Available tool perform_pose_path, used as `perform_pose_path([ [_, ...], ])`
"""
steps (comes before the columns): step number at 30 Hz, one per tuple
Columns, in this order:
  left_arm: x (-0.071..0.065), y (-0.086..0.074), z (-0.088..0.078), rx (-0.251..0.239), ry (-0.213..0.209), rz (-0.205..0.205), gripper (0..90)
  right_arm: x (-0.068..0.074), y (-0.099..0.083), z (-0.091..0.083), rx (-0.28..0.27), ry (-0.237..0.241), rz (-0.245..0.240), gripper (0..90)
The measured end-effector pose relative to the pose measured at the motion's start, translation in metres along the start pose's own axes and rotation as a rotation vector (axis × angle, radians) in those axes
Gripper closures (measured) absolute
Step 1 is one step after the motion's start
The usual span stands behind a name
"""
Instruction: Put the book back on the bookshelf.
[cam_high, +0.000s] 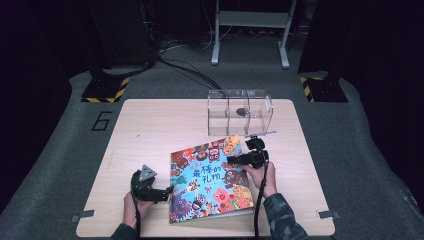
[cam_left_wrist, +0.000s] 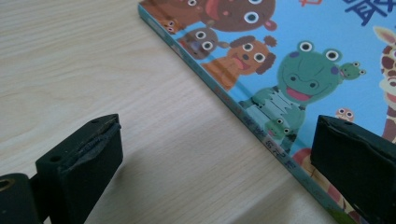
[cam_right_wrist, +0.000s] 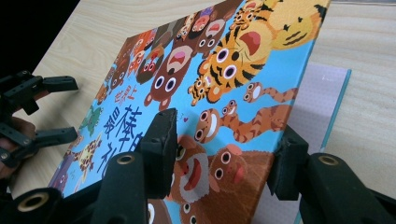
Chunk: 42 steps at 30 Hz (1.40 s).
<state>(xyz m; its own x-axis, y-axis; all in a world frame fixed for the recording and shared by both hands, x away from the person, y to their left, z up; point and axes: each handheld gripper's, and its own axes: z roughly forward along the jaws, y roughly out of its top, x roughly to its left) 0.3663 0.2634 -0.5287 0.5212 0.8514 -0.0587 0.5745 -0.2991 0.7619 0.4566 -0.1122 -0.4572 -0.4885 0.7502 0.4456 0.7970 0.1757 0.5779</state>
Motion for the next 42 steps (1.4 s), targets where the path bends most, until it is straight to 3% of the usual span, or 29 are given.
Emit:
perform_pose_path([
  [4,0.004,-0.001,0.002,0.016,-0.022,-0.04,1.9,0.002,-0.003,-0.002,-0.002,-0.005,0.014,50.9],
  [13,0.006,0.0,0.002,0.032,-0.043,0.002,2.0,0.002,0.005,-0.002,0.011,-0.009,-0.006,49.1],
  [20,0.006,0.0,0.003,0.016,-0.043,-0.006,2.1,-0.005,0.022,0.005,0.042,0.021,0.006,47.5],
  [26,0.007,0.0,0.003,0.014,-0.049,-0.003,2.2,-0.004,0.036,0.015,0.069,-0.043,-0.001,46.2],
  [31,0.007,0.0,0.002,0.019,-0.047,-0.005,2.1,-0.006,0.036,0.013,0.041,-0.003,0.016,51.9],
  [35,0.007,-0.001,0.002,0.018,-0.048,-0.008,2.1,-0.004,0.036,0.01,0.017,0.009,0.003,54.1],
  [39,0.008,-0.001,0.002,0.015,-0.062,-0.001,2.0,0.001,0.036,0.005,-0.011,0.02,-0.025,56.5],
  [42,0.009,0.0,0.002,0.02,-0.067,0.005,1.8,0.002,0.035,0.002,-0.044,0.036,-0.076,57.8],
])
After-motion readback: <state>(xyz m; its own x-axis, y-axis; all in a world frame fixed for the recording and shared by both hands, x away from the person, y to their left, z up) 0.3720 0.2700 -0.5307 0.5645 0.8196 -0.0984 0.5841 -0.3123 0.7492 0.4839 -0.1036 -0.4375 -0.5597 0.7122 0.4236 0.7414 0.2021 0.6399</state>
